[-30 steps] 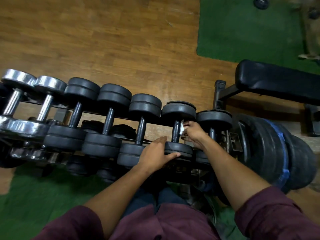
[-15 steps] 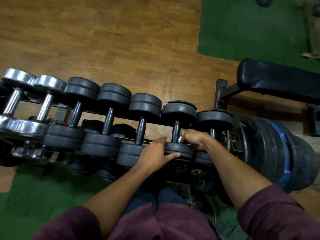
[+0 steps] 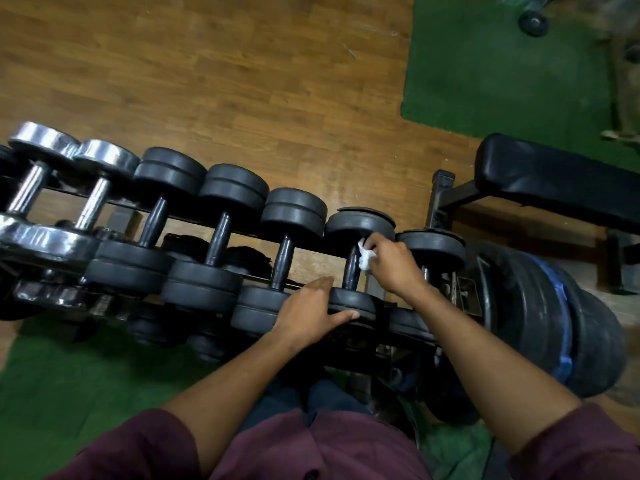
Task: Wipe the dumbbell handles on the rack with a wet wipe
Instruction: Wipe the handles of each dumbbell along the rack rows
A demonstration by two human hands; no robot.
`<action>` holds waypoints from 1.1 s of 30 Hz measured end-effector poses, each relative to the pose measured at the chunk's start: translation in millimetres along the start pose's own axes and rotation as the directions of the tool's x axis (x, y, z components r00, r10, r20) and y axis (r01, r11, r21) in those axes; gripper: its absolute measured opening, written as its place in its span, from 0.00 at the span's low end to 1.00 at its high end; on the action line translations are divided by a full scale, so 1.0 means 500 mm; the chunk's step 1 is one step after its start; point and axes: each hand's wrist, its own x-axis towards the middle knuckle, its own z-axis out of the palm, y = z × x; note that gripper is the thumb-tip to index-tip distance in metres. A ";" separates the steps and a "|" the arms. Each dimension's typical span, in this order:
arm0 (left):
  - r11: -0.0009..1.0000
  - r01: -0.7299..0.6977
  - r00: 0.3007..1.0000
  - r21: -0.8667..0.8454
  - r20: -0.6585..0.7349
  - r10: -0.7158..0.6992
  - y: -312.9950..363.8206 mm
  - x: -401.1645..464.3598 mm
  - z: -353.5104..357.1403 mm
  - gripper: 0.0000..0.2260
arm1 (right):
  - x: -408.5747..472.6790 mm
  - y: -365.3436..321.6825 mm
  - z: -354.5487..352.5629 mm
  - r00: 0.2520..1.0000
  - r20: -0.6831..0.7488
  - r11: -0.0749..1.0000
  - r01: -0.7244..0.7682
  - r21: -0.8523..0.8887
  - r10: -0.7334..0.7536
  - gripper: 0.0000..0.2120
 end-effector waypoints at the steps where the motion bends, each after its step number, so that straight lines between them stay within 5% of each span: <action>1: 1.000 -0.002 1.000 0.001 0.005 0.002 -0.001 -0.001 0.000 0.40 | -0.004 -0.001 0.010 0.997 -0.051 0.997 0.050 -0.055 -0.053 0.14; 3: 1.000 -0.007 1.000 0.008 0.001 0.007 -0.001 -0.003 0.002 0.40 | -0.004 0.001 0.033 0.981 -0.089 0.974 0.159 -0.159 -0.175 0.15; 7: 0.982 -0.034 0.996 0.187 -0.077 0.049 -0.009 -0.014 0.012 0.39 | 0.015 0.010 0.065 0.922 0.088 0.824 0.377 -0.422 -0.377 0.21; 11: 0.960 -0.007 0.994 0.281 -0.105 0.038 -0.034 -0.031 0.024 0.42 | 0.029 -0.008 0.058 0.894 0.139 0.711 0.425 -0.560 -0.425 0.20; 21: 0.947 -0.020 0.997 0.320 -0.069 0.044 -0.045 -0.032 0.026 0.40 | 0.051 -0.103 0.048 0.933 0.234 0.631 0.357 -0.689 -0.273 0.15; 25: 0.940 -0.022 0.996 0.341 -0.071 0.050 -0.050 -0.029 0.027 0.41 | 0.060 -0.115 0.058 0.902 0.395 0.596 0.417 -0.686 -0.176 0.15; 30: 0.929 -0.021 0.996 0.368 -0.074 0.051 -0.055 -0.032 0.029 0.40 | 0.061 -0.133 0.069 0.933 0.333 0.572 0.348 -0.743 -0.135 0.16; 33: 0.931 -0.029 0.996 0.364 -0.068 0.057 -0.057 -0.032 0.029 0.39 | 0.061 -0.138 0.068 0.895 0.440 0.575 0.397 -0.715 -0.070 0.13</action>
